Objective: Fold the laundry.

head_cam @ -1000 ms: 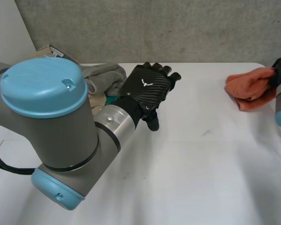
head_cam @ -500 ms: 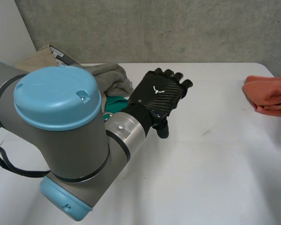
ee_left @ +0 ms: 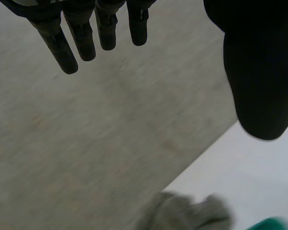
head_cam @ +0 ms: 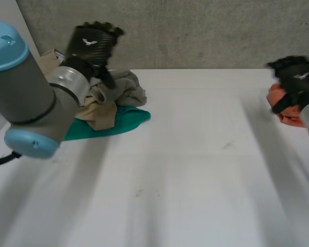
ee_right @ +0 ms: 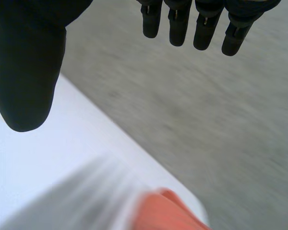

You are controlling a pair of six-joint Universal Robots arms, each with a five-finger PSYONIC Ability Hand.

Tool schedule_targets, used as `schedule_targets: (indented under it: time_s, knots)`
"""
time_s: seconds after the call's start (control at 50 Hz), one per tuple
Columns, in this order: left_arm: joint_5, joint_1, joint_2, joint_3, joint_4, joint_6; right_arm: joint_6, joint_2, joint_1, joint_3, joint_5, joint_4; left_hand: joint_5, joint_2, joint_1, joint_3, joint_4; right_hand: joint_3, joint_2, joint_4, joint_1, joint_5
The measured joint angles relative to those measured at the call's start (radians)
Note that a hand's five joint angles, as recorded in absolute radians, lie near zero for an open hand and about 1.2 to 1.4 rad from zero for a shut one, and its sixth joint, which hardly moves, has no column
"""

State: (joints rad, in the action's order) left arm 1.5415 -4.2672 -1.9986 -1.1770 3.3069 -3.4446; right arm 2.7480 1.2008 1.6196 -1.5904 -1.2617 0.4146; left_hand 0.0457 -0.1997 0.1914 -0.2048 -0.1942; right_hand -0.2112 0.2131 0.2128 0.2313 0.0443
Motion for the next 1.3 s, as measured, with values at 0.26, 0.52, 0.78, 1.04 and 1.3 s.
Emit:
schedule_targets:
  time_s: [0.26, 0.52, 0.78, 1.04, 1.3]
  knots:
    - [-0.205, -0.179, -0.479, 0.399, 0.022, -0.127, -0.245, 0.090, 0.082, -0.268, 0.081, -0.047, 0.002, -0.003, 0.004, -0.003, -0.005, 0.000, 0.000, 0.000, 0.000, 0.000]
    - [-0.241, -0.179, -0.771, 0.695, -0.026, -0.139, -0.274, 0.076, 0.078, -0.332, 0.075, -0.047, 0.535, -0.564, 0.623, -0.557, -0.569, 0.000, 0.000, 0.000, 0.000, 0.000]
    - [-0.151, -0.094, -0.568, 0.602, -0.031, -0.106, -0.269, 0.083, 0.067, -0.328, 0.058, -0.038, 0.903, -0.987, 0.896, -0.983, -1.001, 0.000, 0.000, 0.000, 0.000, 0.000]
    - [-0.158, 0.243, -0.186, 0.173, 0.054, 0.276, -0.194, 0.170, 0.058, -0.307, -0.174, 0.016, 0.924, -0.992, 0.896, -0.987, -1.005, 0.000, 0.000, 0.000, 0.000, 0.000]
    - [-0.201, 0.373, -0.204, 0.034, 0.108, 0.485, -0.106, 0.192, 0.058, -0.313, -0.143, 0.016, 0.168, -0.184, 0.141, -0.197, -0.196, 0.000, 0.000, 0.000, 0.000, 0.000]
